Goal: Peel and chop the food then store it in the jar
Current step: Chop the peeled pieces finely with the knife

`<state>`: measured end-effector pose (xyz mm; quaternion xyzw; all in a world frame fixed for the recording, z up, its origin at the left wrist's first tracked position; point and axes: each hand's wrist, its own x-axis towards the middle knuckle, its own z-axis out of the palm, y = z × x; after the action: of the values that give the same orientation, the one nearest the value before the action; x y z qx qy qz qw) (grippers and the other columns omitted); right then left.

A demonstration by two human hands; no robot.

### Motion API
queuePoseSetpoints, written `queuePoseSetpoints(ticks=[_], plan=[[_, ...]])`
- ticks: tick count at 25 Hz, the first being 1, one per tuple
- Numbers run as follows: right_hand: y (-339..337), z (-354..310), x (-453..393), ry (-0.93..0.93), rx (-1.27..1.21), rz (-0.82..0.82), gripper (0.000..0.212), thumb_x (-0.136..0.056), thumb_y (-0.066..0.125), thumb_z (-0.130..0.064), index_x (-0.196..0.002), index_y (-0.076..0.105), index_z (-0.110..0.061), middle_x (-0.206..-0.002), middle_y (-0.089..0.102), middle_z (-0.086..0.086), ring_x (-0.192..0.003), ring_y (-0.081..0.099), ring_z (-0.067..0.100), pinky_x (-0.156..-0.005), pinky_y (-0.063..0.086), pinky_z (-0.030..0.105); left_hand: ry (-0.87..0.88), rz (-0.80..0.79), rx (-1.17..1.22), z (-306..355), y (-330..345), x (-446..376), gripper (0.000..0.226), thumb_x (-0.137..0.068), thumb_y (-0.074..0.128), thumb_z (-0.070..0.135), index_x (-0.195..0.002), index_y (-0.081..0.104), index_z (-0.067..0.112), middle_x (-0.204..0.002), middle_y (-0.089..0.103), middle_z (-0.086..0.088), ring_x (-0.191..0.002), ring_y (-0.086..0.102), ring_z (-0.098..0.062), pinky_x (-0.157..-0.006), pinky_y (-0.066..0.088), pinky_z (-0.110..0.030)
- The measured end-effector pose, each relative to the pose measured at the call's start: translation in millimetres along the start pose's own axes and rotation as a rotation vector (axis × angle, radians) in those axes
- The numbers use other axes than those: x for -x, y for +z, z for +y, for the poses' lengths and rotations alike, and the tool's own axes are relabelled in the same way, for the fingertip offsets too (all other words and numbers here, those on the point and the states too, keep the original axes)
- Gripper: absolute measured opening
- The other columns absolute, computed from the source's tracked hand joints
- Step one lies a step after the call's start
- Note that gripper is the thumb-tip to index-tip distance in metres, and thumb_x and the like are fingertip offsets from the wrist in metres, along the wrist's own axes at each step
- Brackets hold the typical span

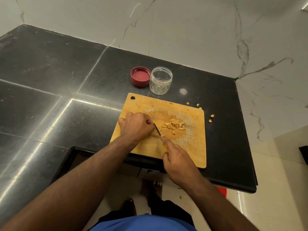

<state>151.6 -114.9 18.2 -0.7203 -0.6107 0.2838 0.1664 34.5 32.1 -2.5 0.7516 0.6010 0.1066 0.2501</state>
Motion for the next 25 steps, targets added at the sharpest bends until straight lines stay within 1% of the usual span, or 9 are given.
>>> queuePoseSetpoints(ticks=[3, 7, 10, 13, 15, 16, 19, 22, 25], plan=[[4.0, 1.6, 13.4, 0.021, -0.034, 0.016, 0.054, -0.103, 0.037, -0.023, -0.155, 0.023, -0.03, -0.141, 0.049, -0.001, -0.118, 0.05, 0.011, -0.097, 0.043, 0.025, 0.006, 0.01, -0.043, 2.3, -1.8, 0.0, 0.016, -0.089, 0.061, 0.042, -0.09, 0.075, 0.033, -0.091, 0.066, 0.018, -0.105, 0.045, -0.014, -0.086, 0.028, -0.043], [3.9, 2.1, 34.8, 0.032, -0.044, 0.058, 0.051, -0.104, 0.037, -0.021, -0.154, 0.026, -0.027, -0.131, 0.051, -0.006, -0.102, 0.05, 0.005, -0.087, 0.043, 0.017, 0.027, 0.009, -0.064, 1.3, -2.5, 1.2, 0.016, -0.091, 0.061, 0.04, -0.093, 0.075, 0.034, -0.092, 0.066, 0.017, -0.108, 0.046, -0.016, -0.085, 0.026, -0.042], [-4.1, 6.3, 36.2, 0.009, -0.046, 0.123, 0.048, -0.104, 0.038, -0.017, -0.152, 0.032, -0.022, -0.126, 0.045, -0.015, -0.102, 0.048, 0.005, -0.08, 0.038, 0.006, 0.06, -0.062, -0.049, -0.4, -10.5, -1.4, 0.017, -0.094, 0.062, 0.037, -0.103, 0.076, 0.037, -0.109, 0.067, 0.019, -0.117, 0.042, -0.017, -0.092, 0.029, -0.044], [-7.0, 9.0, 27.4, 0.038, -0.105, 0.149, 0.052, -0.103, 0.039, -0.022, -0.153, 0.028, -0.032, -0.131, 0.047, -0.013, -0.107, 0.05, 0.0, -0.086, 0.042, 0.013, 0.045, -0.036, 0.043, -10.1, -20.4, -6.4, 0.022, -0.095, 0.059, 0.027, -0.108, 0.075, 0.036, -0.121, 0.067, 0.016, -0.121, 0.047, -0.018, -0.098, 0.038, -0.043], [-1.3, 6.8, 21.2, 0.007, -0.1, 0.1, 0.053, -0.103, 0.039, -0.021, -0.154, 0.028, -0.031, -0.143, 0.046, -0.008, -0.12, 0.047, 0.003, -0.099, 0.042, 0.021, 0.039, -0.003, 0.141, -20.2, -23.9, -7.6, 0.025, -0.095, 0.058, 0.019, -0.107, 0.076, 0.031, -0.122, 0.069, 0.01, -0.112, 0.056, -0.014, -0.092, 0.049, -0.037], [2.6, 5.1, 19.1, -0.012, -0.088, 0.076, 0.053, -0.103, 0.038, -0.021, -0.154, 0.027, -0.03, -0.146, 0.045, -0.006, -0.126, 0.045, 0.005, -0.104, 0.04, 0.022, 0.028, 0.008, 0.194, -24.0, -24.9, -6.8, 0.026, -0.095, 0.057, 0.015, -0.108, 0.076, 0.028, -0.122, 0.07, 0.007, -0.101, 0.06, -0.011, -0.083, 0.052, -0.03], [10.6, 4.4, 16.4, -0.018, -0.062, 0.031, 0.053, -0.103, 0.037, -0.022, -0.154, 0.026, -0.03, -0.15, 0.042, -0.005, -0.13, 0.042, 0.006, -0.107, 0.036, 0.02, -0.003, 0.031, 0.264, -30.8, -25.8, -3.0, 0.026, -0.097, 0.055, 0.011, -0.114, 0.073, 0.021, -0.122, 0.068, 0.004, -0.074, 0.058, -0.002, -0.056, 0.041, -0.013], [7.8, 13.5, 19.1, 0.053, -0.09, 0.127, 0.053, -0.103, 0.039, -0.02, -0.154, 0.028, -0.028, -0.141, 0.048, -0.003, -0.114, 0.047, 0.003, -0.098, 0.04, 0.02, 0.024, 0.03, 0.281, -34.3, -24.2, -1.8, 0.026, -0.099, 0.054, 0.01, -0.117, 0.071, 0.018, -0.123, 0.067, 0.001, -0.086, 0.059, -0.004, -0.058, 0.039, -0.011], [2.0, 20.3, 24.5, 0.087, -0.114, 0.192, 0.053, -0.103, 0.04, -0.021, -0.153, 0.029, -0.03, -0.132, 0.047, -0.012, -0.109, 0.049, 0.001, -0.093, 0.046, 0.022, 0.02, 0.028, 0.279, -36.5, -22.7, -2.1, 0.027, -0.101, 0.052, 0.01, -0.117, 0.071, 0.018, -0.122, 0.068, 0.001, -0.092, 0.056, -0.004, -0.061, 0.039, -0.012]])
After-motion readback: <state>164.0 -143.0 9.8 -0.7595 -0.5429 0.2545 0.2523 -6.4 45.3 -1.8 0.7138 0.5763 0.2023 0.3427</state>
